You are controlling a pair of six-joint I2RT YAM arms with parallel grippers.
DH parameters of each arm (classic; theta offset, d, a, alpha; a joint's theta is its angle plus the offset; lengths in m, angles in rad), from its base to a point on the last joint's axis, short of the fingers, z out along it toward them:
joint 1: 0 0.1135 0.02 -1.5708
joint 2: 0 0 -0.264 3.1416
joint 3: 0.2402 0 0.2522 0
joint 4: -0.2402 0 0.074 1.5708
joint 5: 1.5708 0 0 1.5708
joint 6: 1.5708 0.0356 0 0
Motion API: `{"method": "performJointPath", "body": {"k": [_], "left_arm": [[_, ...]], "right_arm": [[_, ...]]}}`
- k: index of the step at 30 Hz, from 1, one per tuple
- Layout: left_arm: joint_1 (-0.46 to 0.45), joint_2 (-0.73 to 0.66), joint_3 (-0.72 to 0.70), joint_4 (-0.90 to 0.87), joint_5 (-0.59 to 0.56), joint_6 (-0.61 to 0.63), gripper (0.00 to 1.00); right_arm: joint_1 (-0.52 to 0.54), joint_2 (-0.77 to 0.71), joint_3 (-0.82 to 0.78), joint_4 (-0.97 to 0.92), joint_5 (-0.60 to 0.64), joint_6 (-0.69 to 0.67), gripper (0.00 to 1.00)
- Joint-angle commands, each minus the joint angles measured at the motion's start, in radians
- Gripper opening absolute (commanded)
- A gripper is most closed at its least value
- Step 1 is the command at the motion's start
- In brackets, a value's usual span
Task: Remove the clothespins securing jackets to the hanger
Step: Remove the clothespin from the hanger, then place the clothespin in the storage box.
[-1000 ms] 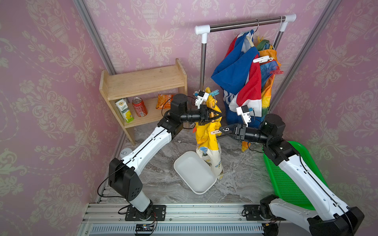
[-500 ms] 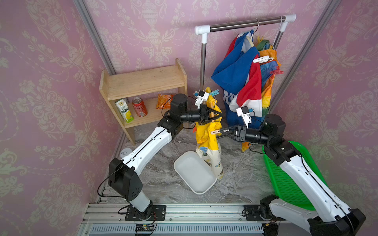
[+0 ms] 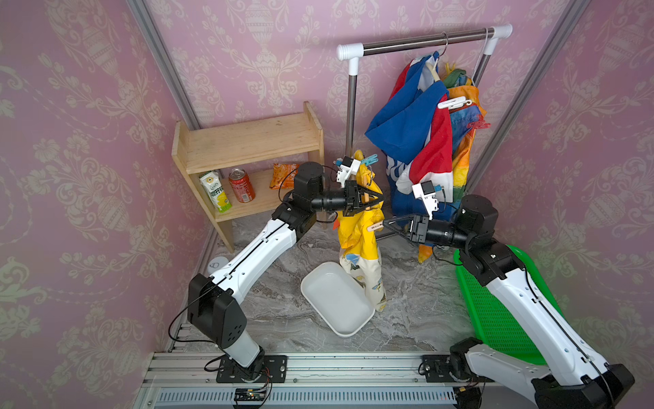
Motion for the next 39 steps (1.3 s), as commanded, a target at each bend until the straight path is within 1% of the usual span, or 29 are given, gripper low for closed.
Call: {"method": "performJointPath", "body": {"k": [1, 8, 11, 13, 15, 18, 20, 23, 27, 30, 35, 37, 39], "left_arm": [[0.004, -0.034, 0.033, 0.013, 0.006, 0.081, 0.0], [0.018, 0.001, 0.072, 0.032, 0.004, 0.086, 0.0], [0.033, 0.034, 0.106, 0.028, 0.009, 0.094, 0.0], [0.042, 0.059, 0.126, 0.029, 0.012, 0.096, 0.0], [0.047, 0.083, 0.148, 0.034, 0.013, 0.097, 0.0], [0.052, 0.123, 0.191, 0.033, 0.018, 0.094, 0.0], [0.052, 0.148, 0.219, 0.03, 0.023, 0.088, 0.0], [0.055, 0.165, 0.25, 0.01, 0.017, 0.104, 0.0], [0.055, 0.18, 0.293, -0.083, -0.005, 0.163, 0.0], [0.055, 0.179, 0.297, -0.076, -0.006, 0.15, 0.0], [0.053, 0.145, 0.269, -0.06, -0.007, 0.133, 0.0], [0.052, 0.131, 0.252, -0.045, -0.009, 0.125, 0.0], [0.052, 0.12, 0.234, -0.031, -0.008, 0.115, 0.0]], "right_arm": [[-0.022, -0.007, 0.065, -0.065, 0.036, -0.064, 0.0], [-0.038, -0.014, 0.185, -0.346, 0.018, -0.247, 0.0], [-0.027, -0.03, 0.25, -0.447, -0.011, -0.289, 0.0], [-0.016, -0.046, 0.292, -0.513, 0.002, -0.319, 0.0], [0.022, -0.064, 0.292, -0.53, 0.017, -0.315, 0.0], [0.171, -0.064, 0.23, -0.529, 0.116, -0.318, 0.0], [0.307, -0.045, 0.158, -0.499, 0.22, -0.322, 0.0], [0.486, 0.005, 0.092, -0.477, 0.358, -0.338, 0.0], [0.675, 0.07, 0.031, -0.511, 0.582, -0.4, 0.0], [0.737, 0.116, -0.068, -0.44, 0.699, -0.428, 0.0], [0.761, 0.205, -0.146, -0.297, 0.907, -0.466, 0.0], [0.76, 0.254, -0.147, -0.259, 0.939, -0.481, 0.0], [0.761, 0.312, -0.132, -0.241, 0.928, -0.492, 0.0]]}}
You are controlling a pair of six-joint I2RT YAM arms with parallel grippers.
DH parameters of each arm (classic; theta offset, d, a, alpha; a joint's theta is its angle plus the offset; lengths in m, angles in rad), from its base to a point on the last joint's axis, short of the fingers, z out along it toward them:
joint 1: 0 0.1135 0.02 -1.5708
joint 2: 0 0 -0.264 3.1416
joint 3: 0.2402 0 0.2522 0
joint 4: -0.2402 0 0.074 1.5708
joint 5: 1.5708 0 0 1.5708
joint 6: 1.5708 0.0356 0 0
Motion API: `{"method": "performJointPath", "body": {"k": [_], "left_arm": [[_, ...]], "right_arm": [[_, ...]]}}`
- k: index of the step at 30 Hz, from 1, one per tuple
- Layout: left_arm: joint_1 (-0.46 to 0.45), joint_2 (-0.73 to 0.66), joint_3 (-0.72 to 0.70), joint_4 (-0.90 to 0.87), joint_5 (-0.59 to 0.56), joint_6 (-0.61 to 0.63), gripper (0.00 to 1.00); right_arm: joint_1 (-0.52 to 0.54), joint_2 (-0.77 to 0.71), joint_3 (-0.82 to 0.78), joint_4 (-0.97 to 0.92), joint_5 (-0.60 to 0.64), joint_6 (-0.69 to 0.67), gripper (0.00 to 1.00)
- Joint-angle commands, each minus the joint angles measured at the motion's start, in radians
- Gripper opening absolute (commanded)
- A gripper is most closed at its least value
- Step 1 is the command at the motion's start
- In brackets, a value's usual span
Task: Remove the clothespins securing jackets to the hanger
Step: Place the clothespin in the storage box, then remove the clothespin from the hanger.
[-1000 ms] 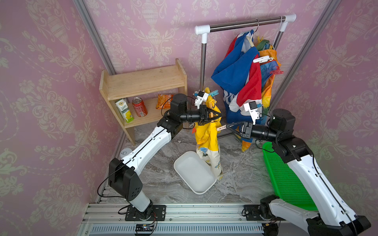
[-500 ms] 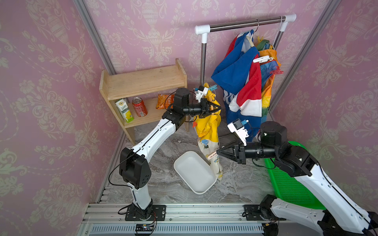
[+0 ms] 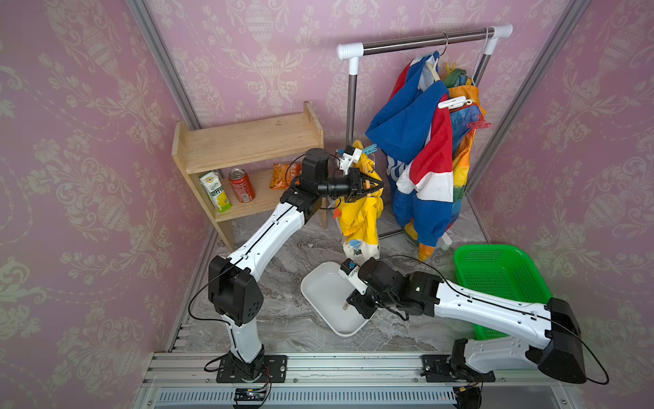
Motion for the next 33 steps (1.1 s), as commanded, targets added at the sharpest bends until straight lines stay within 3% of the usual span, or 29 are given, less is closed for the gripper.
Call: {"method": "performJointPath", "body": {"k": [1, 2, 4, 8, 11, 13, 19, 23, 27, 31, 33], "left_arm": [[0.004, -0.075, -0.015, 0.092, -0.001, 0.028, 0.0], [0.004, -0.08, -0.021, 0.09, -0.002, 0.031, 0.0], [0.004, -0.088, -0.027, 0.087, 0.001, 0.041, 0.0], [0.004, -0.095, -0.037, 0.08, 0.004, 0.053, 0.0], [0.004, -0.097, -0.053, 0.099, 0.01, 0.045, 0.0], [0.004, -0.096, -0.059, 0.111, 0.019, 0.042, 0.0], [0.004, -0.096, -0.067, 0.136, 0.061, 0.03, 0.0], [0.004, -0.12, -0.099, 0.135, 0.104, 0.032, 0.0], [0.003, -0.18, -0.161, 0.132, 0.151, 0.046, 0.0], [-0.006, -0.248, -0.252, 0.17, 0.173, 0.048, 0.0], [-0.018, -0.281, -0.278, 0.179, 0.174, 0.062, 0.0]], "right_arm": [[0.007, 0.082, 0.02, 0.091, 0.078, -0.047, 0.0], [0.007, 0.108, 0.032, 0.091, 0.063, -0.046, 0.06], [0.007, 0.139, 0.049, 0.081, 0.041, -0.045, 0.31], [0.001, 0.117, 0.068, 0.058, 0.048, -0.046, 0.5], [-0.009, 0.075, 0.111, -0.01, 0.059, -0.05, 0.52], [-0.01, 0.031, 0.143, -0.055, 0.064, -0.053, 0.6], [-0.066, -0.134, 0.296, -0.156, 0.07, -0.019, 0.63], [-0.25, -0.248, 0.413, -0.184, 0.022, 0.061, 0.78], [-0.508, -0.32, 0.444, -0.098, -0.164, 0.17, 0.92], [-0.782, -0.207, 0.463, 0.067, -0.496, 0.41, 0.85], [-0.841, -0.139, 0.451, 0.187, -0.615, 0.517, 0.8]]}}
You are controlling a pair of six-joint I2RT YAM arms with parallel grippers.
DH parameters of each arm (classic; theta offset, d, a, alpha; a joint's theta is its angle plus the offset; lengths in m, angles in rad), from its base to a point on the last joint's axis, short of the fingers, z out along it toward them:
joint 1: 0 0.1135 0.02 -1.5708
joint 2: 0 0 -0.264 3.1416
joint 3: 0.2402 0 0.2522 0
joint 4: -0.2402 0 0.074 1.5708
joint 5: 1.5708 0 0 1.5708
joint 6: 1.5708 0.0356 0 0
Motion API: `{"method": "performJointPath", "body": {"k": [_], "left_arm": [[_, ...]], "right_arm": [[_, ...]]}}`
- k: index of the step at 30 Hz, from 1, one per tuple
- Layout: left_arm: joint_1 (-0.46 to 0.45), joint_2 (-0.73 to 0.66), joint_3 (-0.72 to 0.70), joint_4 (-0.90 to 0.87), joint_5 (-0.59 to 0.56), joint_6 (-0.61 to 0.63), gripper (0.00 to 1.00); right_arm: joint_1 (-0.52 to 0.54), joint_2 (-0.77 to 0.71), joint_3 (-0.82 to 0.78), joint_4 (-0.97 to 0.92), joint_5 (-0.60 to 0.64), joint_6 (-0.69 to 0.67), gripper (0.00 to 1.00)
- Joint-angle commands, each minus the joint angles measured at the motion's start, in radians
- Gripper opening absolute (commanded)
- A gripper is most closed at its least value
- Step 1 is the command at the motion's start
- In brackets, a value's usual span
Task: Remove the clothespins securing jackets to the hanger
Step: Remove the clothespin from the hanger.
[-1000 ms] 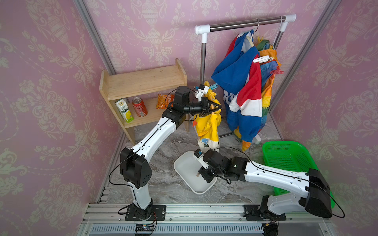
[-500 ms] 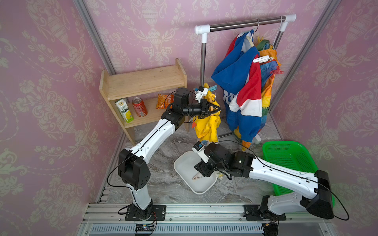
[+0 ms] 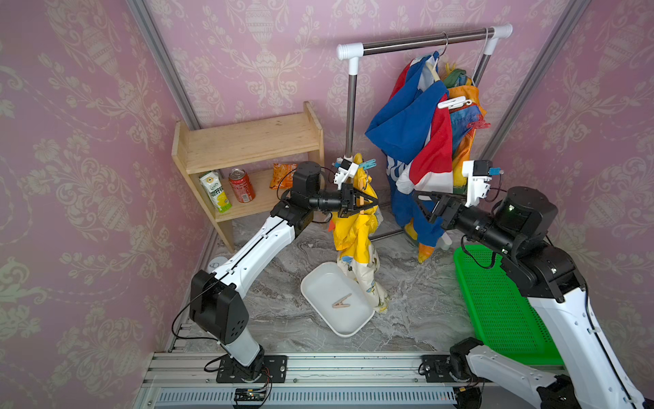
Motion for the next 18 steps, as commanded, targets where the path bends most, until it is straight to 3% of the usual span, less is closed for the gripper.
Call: {"method": "performJointPath", "body": {"k": [1, 4, 6, 11, 18], "left_arm": [[-0.017, -0.102, -0.022, 0.096, 0.054, 0.068, 0.0], [-0.027, -0.117, -0.045, 0.073, 0.046, 0.082, 0.0], [-0.042, -0.124, -0.053, 0.073, 0.04, 0.095, 0.0], [-0.059, -0.131, -0.036, -0.046, 0.006, 0.189, 0.0], [-0.066, -0.137, -0.031, -0.07, 0.001, 0.21, 0.0]], "right_arm": [[-0.063, 0.155, -0.017, 0.171, -0.289, 0.232, 0.79], [-0.037, 0.192, -0.005, 0.229, -0.328, 0.248, 0.82], [-0.02, 0.204, 0.014, 0.202, -0.319, 0.237, 0.9], [-0.014, 0.262, 0.085, 0.191, -0.32, 0.27, 0.86], [-0.011, 0.303, 0.139, 0.199, -0.289, 0.291, 0.8]]}}
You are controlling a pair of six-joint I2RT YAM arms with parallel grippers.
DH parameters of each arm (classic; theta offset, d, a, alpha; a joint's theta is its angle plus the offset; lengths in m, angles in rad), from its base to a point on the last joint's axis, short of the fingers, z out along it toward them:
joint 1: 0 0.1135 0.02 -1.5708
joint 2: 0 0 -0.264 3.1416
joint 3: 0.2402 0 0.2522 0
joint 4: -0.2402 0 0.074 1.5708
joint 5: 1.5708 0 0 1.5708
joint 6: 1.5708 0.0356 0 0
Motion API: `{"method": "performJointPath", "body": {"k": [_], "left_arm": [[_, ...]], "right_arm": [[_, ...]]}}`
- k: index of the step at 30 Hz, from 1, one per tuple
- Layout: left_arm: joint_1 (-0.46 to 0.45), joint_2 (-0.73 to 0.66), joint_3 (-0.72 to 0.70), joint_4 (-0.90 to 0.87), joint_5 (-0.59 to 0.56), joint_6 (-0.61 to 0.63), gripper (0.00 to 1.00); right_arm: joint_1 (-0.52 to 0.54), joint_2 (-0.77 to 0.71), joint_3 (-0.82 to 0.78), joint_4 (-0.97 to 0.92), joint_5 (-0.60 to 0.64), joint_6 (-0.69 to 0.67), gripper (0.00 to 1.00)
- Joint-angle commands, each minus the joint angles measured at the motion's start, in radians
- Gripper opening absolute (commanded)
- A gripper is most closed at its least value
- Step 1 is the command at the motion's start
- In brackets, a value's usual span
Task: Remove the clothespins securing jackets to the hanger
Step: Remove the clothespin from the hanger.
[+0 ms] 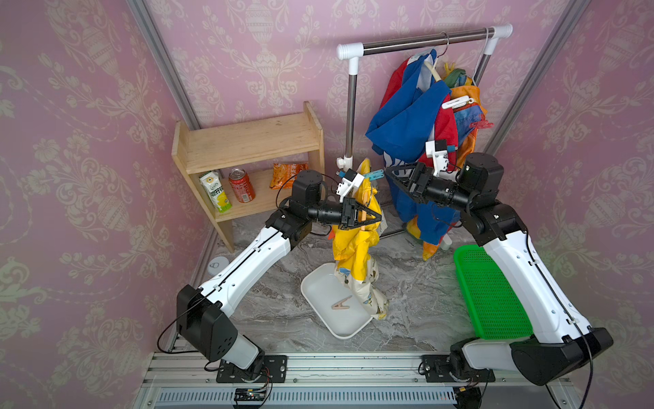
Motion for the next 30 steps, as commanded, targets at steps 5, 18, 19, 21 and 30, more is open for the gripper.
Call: {"method": "performJointPath", "body": {"k": [5, 18, 19, 21, 30], "left_arm": [[-0.012, -0.056, 0.027, 0.03, -0.011, 0.077, 0.0], [-0.02, -0.072, 0.03, -0.003, -0.023, 0.083, 0.0], [-0.02, -0.073, 0.031, -0.004, -0.023, 0.085, 0.0], [-0.02, -0.073, 0.035, -0.012, -0.025, 0.087, 0.0], [-0.02, -0.078, 0.033, -0.045, -0.037, 0.109, 0.0]], "right_arm": [[0.018, 0.061, 0.017, 0.037, -0.008, 0.048, 0.71], [0.049, 0.09, 0.025, 0.041, 0.008, 0.043, 0.5], [0.05, 0.094, 0.027, 0.04, 0.005, 0.046, 0.46], [0.054, 0.102, 0.027, 0.042, 0.004, 0.05, 0.41], [0.058, 0.108, -0.007, 0.088, -0.008, 0.066, 0.28]]}}
